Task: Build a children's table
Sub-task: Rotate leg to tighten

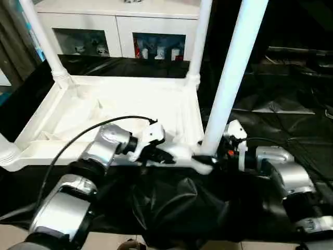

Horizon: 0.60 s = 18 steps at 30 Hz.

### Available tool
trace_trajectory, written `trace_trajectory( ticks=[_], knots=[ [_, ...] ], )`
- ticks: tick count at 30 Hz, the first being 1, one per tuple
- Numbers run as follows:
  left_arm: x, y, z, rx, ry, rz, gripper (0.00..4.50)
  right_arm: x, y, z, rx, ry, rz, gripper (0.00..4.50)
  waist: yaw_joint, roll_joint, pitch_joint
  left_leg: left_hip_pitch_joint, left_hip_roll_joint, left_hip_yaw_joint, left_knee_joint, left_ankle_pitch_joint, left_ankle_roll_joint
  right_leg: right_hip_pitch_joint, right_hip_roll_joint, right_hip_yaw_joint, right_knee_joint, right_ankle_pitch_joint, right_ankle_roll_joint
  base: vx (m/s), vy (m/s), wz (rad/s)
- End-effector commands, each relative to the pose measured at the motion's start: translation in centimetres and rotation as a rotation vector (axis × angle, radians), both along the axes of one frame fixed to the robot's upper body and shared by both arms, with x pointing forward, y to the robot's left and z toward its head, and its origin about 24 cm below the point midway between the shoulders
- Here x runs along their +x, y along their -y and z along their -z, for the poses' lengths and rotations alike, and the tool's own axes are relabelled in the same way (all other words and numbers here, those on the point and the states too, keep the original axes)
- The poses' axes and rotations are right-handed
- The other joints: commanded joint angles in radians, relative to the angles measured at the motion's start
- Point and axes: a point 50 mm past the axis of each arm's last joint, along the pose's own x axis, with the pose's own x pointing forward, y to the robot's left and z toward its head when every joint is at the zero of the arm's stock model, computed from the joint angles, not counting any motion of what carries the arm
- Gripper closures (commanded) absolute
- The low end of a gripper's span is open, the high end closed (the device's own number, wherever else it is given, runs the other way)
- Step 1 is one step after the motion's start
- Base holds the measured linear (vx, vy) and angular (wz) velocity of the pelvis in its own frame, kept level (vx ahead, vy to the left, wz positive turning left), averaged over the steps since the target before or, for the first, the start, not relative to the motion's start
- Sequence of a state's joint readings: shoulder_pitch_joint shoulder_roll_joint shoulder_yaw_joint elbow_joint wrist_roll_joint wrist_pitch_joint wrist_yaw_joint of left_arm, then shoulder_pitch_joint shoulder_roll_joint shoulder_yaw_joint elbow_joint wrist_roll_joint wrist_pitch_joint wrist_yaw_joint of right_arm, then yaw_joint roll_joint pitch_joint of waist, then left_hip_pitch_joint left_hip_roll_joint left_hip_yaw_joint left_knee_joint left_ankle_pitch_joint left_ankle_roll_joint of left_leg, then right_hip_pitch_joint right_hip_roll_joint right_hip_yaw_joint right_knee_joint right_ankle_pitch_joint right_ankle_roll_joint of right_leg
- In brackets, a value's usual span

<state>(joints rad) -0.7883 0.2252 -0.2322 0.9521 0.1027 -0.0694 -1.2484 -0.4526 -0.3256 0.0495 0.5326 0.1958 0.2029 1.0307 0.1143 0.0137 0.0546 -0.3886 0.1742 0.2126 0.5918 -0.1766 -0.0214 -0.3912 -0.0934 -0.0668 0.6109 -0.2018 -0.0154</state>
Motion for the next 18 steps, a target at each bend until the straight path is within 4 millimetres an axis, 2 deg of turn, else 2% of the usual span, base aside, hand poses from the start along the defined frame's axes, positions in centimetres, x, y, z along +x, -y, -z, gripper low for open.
trace_trajectory(
  ticks=[1, 2, 3, 4, 5, 6, 7, 9, 10, 11, 13, 16, 17, 18],
  knots=[
    [1.2, 1.7, -0.9, -0.051, 0.071, -0.125, 4.5, 0.4, -0.7, 1.4, -0.032, -0.025, 0.126, 1.8, -0.007, -0.008, -0.063, 0.033, 0.071, -0.036, -0.075, -0.225, 0.024, 0.032, -0.083, 0.047, -0.077, -0.175, -0.252, 0.0, 0.0, 0.0],
    [1.5, 2.1, -1.0, -0.06, 0.08, -0.164, 4.5, 0.6, -0.8, 1.9, -0.028, -0.042, 0.199, 1.81, -0.011, -0.01, -0.062, 0.031, 0.069, -0.038, -0.078, -0.238, 0.011, 0.035, -0.083, 0.048, -0.08, -0.212, -0.24, 0.0, 0.0, 0.0],
    [1.8, 2.8, -1.2, -0.077, 0.084, -0.215, 4.5, 0.8, -0.9, 2.4, -0.028, -0.065, 0.292, 1.82, -0.011, -0.007, -0.061, 0.034, 0.069, -0.038, -0.079, -0.248, 0.005, 0.032, -0.084, 0.048, -0.086, -0.239, -0.228, 0.0, 0.0, 0.0],
    [2.0, 3.2, -1.3, -0.085, 0.086, -0.241, 4.5, 0.9, -0.9, 2.7, -0.029, -0.077, 0.339, 1.82, -0.017, -0.009, -0.059, 0.035, 0.069, -0.04, -0.081, -0.262, -0.003, 0.031, -0.082, 0.049, -0.087, -0.254, -0.224, 0.0, 0.0, 0.0],
    [2.4, 4.3, -1.5, -0.099, 0.098, -0.312, 4.5, 1.2, -1.2, 3.4, -0.033, -0.104, 0.462, 1.83, -0.019, -0.01, -0.06, 0.035, 0.068, -0.04, -0.081, -0.261, -0.008, 0.031, -0.081, 0.049, -0.087, -0.256, -0.221, 0.0, 0.0, 0.0],
    [2.5, 4.4, -1.5, -0.099, 0.102, -0.326, 4.5, 1.3, -1.2, 3.5, -0.032, -0.109, 0.486, 1.83, -0.024, -0.005, -0.059, 0.039, 0.068, -0.041, -0.083, -0.28, -0.019, 0.027, -0.082, 0.05, -0.09, -0.274, -0.217, 0.0, 0.0, 0.0],
    [2.5, 4.6, -1.6, -0.099, 0.105, -0.337, 4.5, 1.4, -1.3, 3.6, -0.03, -0.114, 0.507, 1.83, -0.025, -0.007, -0.06, 0.039, 0.066, -0.042, -0.082, -0.279, -0.02, 0.03, -0.082, 0.049, -0.091, -0.278, -0.213, 0.0, 0.0, 0.0],
    [2.7, 5.9, -1.8, -0.115, 0.11, -0.397, 4.5, 1.9, -1.8, 4.1, -0.017, -0.155, 0.655, 1.83, -0.027, -0.007, -0.061, 0.035, 0.065, -0.04, -0.082, -0.262, -0.009, 0.031, -0.081, 0.05, -0.09, -0.246, -0.211, 0.0, 0.0, 0.0],
    [2.7, 6.5, -1.8, -0.121, 0.111, -0.408, 4.5, 2.1, -2.5, 4.1, -0.024, -0.156, 0.673, 1.83, -0.026, 0.0, -0.062, 0.035, 0.065, -0.042, -0.082, -0.259, -0.009, 0.032, -0.082, 0.05, -0.089, -0.239, -0.211, 0.0, 0.0, 0.0],
    [2.7, 7.0, -1.9, -0.125, 0.112, -0.413, 4.5, 2.3, -3.0, 4.1, -0.03, -0.152, 0.68, 1.83, -0.032, -0.002, -0.063, 0.033, 0.063, -0.041, -0.081, -0.25, -0.009, 0.033, -0.078, 0.049, -0.087, -0.208, -0.214, 0.0, 0.0, 0.0],
    [2.5, 7.6, -1.9, -0.131, 0.114, -0.391, 4.5, 2.6, -4.2, 3.7, -0.027, -0.129, 0.646, 1.83, -0.032, -0.002, -0.065, 0.033, 0.062, -0.04, -0.08, -0.243, -0.004, 0.035, -0.078, 0.048, -0.086, -0.188, -0.216, 0.0, 0.0, 0.0],
    [2.4, 7.6, -1.9, -0.121, 0.13, -0.348, 4.5, 3.0, -5.3, 2.6, 0.004, -0.06, 0.571, 1.83, -0.031, -0.002, -0.064, 0.028, 0.061, -0.039, -0.078, -0.229, 0.026, 0.04, -0.078, 0.048, -0.085, -0.152, -0.218, 0.0, 0.0, 0.0],
    [2.3, 7.4, -1.9, -0.121, 0.13, -0.328, 4.5, 3.0, -5.4, 2.3, 0.008, -0.044, 0.538, 1.13, -0.03, -0.004, -0.064, 0.029, 0.061, -0.039, -0.078, -0.231, 0.032, 0.04, -0.079, 0.048, -0.086, -0.162, -0.218, 0.0, 0.0, 0.0],
    [2.3, 7.4, -1.9, -0.121, 0.13, -0.328, 4.5, 3.0, -5.4, 2.3, 0.008, -0.044, 0.538, 1.13, -0.03, -0.003, -0.064, 0.03, 0.062, -0.039, -0.078, -0.231, 0.036, 0.039, -0.079, 0.048, -0.086, -0.169, -0.217, 0.0, 0.0, 0.0]
  ],
)
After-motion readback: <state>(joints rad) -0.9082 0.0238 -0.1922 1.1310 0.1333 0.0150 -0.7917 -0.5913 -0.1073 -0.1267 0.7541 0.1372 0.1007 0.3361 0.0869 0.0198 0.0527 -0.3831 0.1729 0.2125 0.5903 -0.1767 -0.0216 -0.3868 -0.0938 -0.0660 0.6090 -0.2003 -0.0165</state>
